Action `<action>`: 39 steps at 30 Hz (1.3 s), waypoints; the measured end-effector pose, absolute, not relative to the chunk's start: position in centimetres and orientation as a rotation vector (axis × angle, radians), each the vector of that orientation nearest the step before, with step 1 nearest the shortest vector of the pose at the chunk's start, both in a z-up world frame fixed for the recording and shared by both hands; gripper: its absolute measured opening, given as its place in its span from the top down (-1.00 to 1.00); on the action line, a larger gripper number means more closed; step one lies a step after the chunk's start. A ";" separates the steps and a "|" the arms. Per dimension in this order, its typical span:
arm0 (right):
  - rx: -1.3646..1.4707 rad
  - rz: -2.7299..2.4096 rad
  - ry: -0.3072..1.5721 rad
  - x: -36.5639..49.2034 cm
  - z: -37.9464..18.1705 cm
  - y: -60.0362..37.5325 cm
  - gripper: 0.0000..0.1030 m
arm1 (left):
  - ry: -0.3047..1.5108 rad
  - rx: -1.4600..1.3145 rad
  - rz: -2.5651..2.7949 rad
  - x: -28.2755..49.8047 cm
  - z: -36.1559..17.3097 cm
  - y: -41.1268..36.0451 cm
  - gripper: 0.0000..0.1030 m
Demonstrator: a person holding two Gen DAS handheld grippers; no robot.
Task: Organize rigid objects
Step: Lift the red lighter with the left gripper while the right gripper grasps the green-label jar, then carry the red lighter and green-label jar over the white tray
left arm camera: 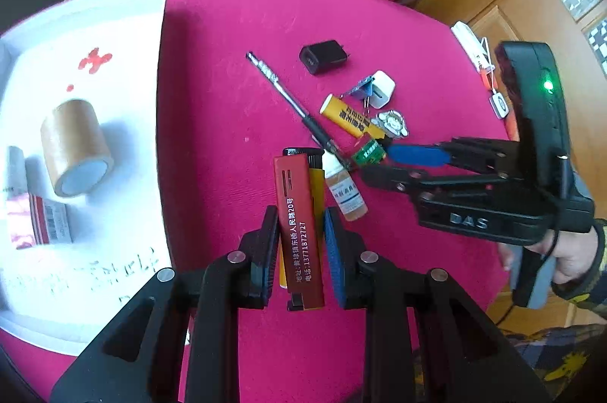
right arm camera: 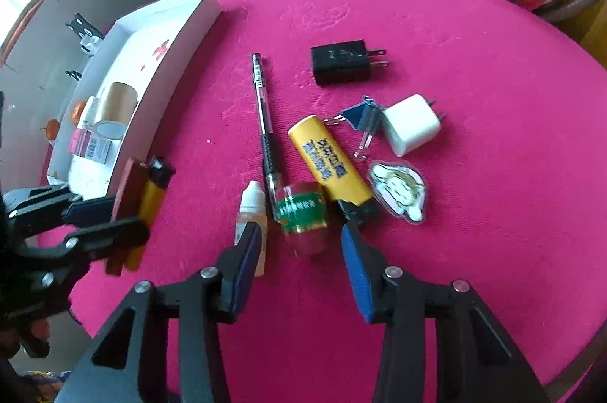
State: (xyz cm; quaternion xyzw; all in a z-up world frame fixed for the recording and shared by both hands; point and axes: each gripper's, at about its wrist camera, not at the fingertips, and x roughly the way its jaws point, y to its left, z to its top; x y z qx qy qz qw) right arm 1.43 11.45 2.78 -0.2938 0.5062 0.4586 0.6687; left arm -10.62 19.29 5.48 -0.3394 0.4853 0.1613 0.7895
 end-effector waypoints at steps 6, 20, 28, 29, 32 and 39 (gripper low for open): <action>-0.755 0.993 1.140 0.8 1.4 13.3 0.17 | 1.125 -0.753 0.353 -9.4 3.2 18.3 0.56; -0.698 0.973 1.179 1.6 1.2 10.1 0.45 | 1.162 -0.742 0.392 -10.0 2.4 17.7 0.55; -0.662 1.014 1.164 1.6 2.6 8.7 0.46 | 1.139 -0.607 0.353 -9.6 3.8 16.0 0.68; -0.650 1.022 1.157 1.4 3.1 8.4 0.46 | 1.133 -0.596 0.346 -9.5 4.1 15.7 0.68; -0.605 1.051 1.135 1.6 4.9 6.8 0.46 | 1.113 -0.596 0.344 -9.9 4.9 15.8 0.68; -0.500 1.156 0.941 -0.6 12.5 6.3 0.46 | 0.926 -0.524 0.378 -11.2 12.4 16.7 0.68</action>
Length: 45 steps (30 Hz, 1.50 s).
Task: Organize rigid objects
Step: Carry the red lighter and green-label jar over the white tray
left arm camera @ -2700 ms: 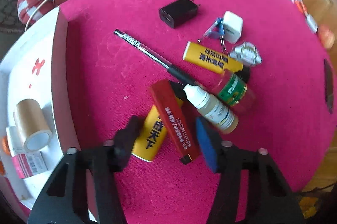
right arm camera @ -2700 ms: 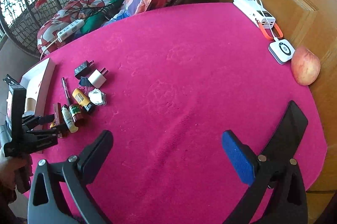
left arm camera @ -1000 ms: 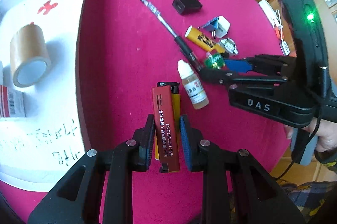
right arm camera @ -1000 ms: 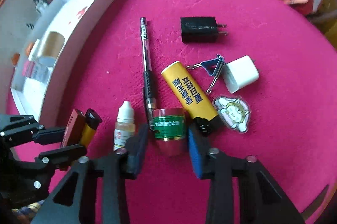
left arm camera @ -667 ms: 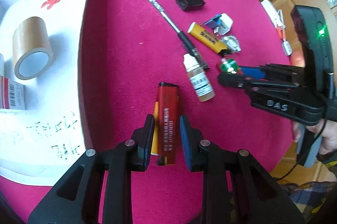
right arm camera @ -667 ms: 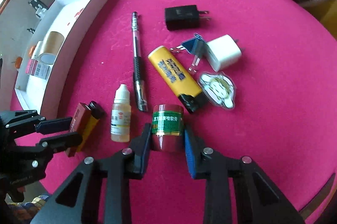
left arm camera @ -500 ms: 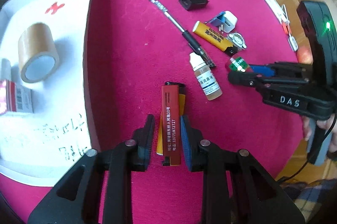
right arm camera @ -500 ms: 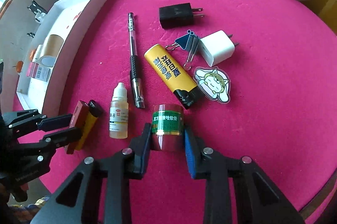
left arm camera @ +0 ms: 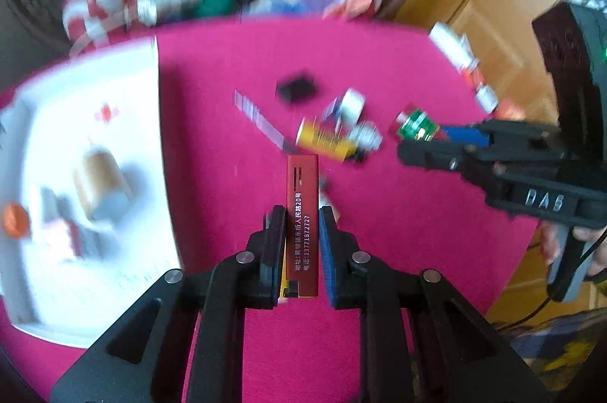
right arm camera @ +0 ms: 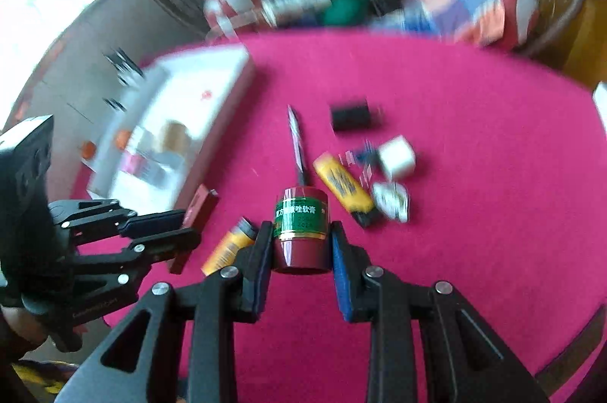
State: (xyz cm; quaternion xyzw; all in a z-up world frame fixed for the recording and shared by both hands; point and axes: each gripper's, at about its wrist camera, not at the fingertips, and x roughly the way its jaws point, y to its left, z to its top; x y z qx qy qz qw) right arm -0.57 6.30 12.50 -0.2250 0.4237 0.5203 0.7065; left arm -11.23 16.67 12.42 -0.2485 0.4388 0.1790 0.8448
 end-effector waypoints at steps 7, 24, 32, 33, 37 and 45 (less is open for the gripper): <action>-0.373 1.252 0.717 -3.2 20.8 5.6 0.46 | 0.688 -0.393 0.446 -12.7 22.2 16.7 0.68; -0.285 1.372 0.566 -9.4 26.4 8.3 0.46 | 0.554 -0.347 0.531 -19.2 26.8 18.1 0.68; -0.310 1.390 0.585 -11.4 25.6 10.0 0.46 | 0.551 -0.382 0.541 -21.7 26.1 19.2 0.68; -0.310 1.390 0.591 -11.6 25.5 10.2 0.46 | 0.552 -0.388 0.543 -22.0 26.0 19.4 0.68; -0.309 1.387 0.621 -12.3 25.0 11.1 0.46 | 0.552 -0.408 0.547 -23.3 25.6 20.0 0.68; -0.332 1.392 0.652 -14.1 23.7 13.3 0.46 | 0.554 -0.441 0.567 -25.8 24.9 22.0 0.68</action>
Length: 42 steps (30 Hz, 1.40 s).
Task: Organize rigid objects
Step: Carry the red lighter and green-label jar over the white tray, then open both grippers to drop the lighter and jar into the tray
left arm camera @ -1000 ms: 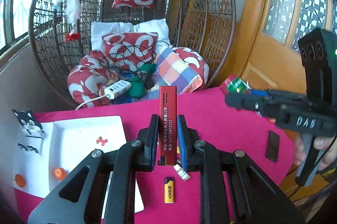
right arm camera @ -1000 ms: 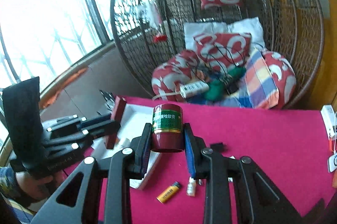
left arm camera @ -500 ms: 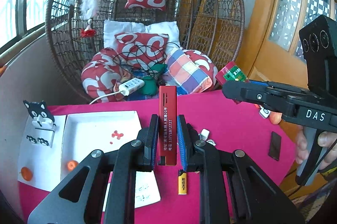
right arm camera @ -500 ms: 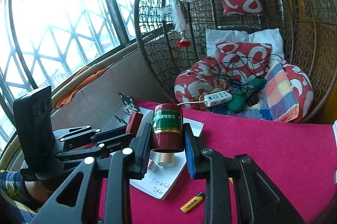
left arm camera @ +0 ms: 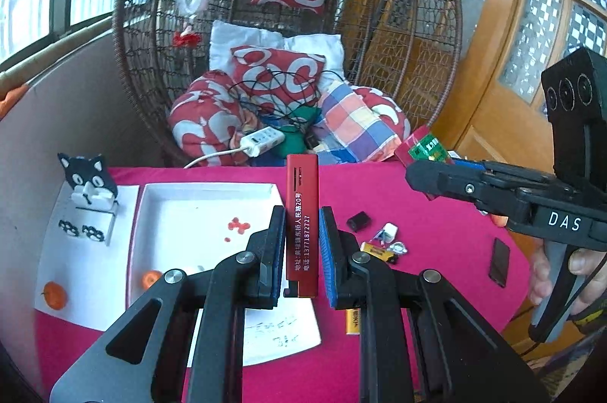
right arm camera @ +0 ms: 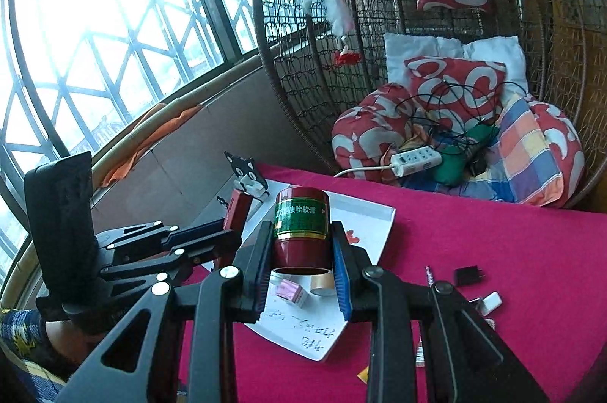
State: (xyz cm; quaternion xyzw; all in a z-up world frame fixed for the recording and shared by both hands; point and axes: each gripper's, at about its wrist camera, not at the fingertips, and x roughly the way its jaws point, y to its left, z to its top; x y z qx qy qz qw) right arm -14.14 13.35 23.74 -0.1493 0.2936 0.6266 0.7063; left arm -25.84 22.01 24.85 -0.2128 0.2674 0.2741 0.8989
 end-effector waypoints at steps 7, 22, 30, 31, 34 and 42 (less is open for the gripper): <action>-0.359 1.384 0.710 -14.8 21.5 15.8 0.46 | 0.592 -0.505 0.605 -28.2 22.7 25.2 0.68; -0.501 1.297 0.877 -14.6 13.7 22.6 0.46 | 0.788 -0.600 0.620 -28.3 15.1 32.4 0.68; -0.625 1.182 0.935 -12.8 9.7 27.9 0.46 | 0.940 -0.569 0.675 -24.4 10.7 37.2 0.68; -0.641 1.167 0.941 -12.7 9.1 28.3 0.46 | 0.962 -0.571 0.675 -24.1 10.0 37.5 0.68; -0.656 1.130 0.970 -12.2 7.7 29.5 0.46 | 0.997 -0.600 0.666 -23.8 8.7 38.2 0.68; -0.721 1.062 0.984 -11.7 5.1 31.8 0.45 | 1.040 -0.661 0.633 -22.8 8.1 39.2 0.68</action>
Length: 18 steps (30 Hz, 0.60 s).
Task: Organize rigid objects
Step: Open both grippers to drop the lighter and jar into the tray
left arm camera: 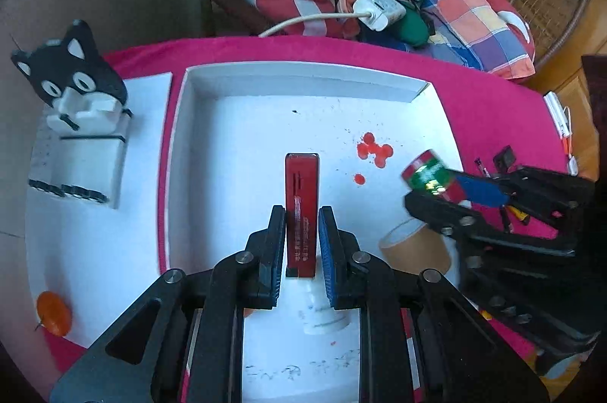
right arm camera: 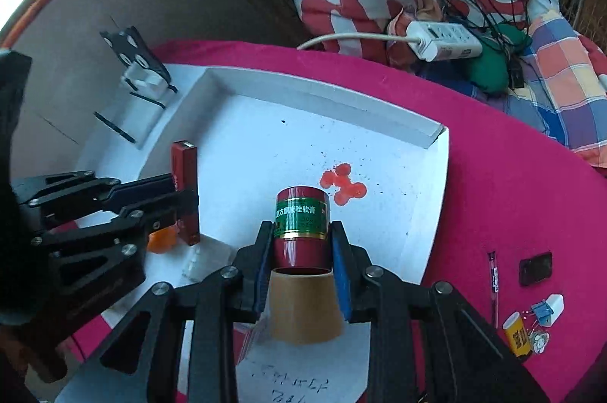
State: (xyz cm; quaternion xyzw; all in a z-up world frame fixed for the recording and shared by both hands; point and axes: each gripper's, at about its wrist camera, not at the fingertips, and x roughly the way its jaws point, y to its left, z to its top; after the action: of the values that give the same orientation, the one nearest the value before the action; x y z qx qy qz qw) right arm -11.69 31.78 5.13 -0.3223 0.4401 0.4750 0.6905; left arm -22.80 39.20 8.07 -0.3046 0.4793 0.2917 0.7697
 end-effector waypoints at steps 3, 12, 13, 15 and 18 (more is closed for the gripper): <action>-0.729 1.041 0.987 -11.5 4.6 31.8 0.44 | 1.044 -0.692 0.624 -22.8 7.9 39.4 0.68; -0.689 1.016 0.916 -11.1 5.5 29.9 -0.99 | 0.958 -0.692 0.781 -25.0 8.4 39.8 -0.76; -0.685 1.011 0.897 -11.2 5.8 29.5 -1.00 | 0.938 -0.695 0.799 -25.4 8.7 39.7 -0.80; -0.696 1.007 0.863 -11.7 6.4 28.7 -1.00 | 0.892 -0.672 0.839 -26.1 9.8 39.1 -0.84; -0.686 1.026 0.807 -12.8 7.6 27.8 -1.00 | 0.826 -0.643 0.874 -26.7 11.6 38.0 -0.84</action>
State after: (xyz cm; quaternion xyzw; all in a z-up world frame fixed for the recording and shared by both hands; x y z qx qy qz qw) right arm -12.80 27.84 7.62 -0.3128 0.3679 0.4677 0.7403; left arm -26.74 37.97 11.57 -0.2972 0.3819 0.4038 0.7764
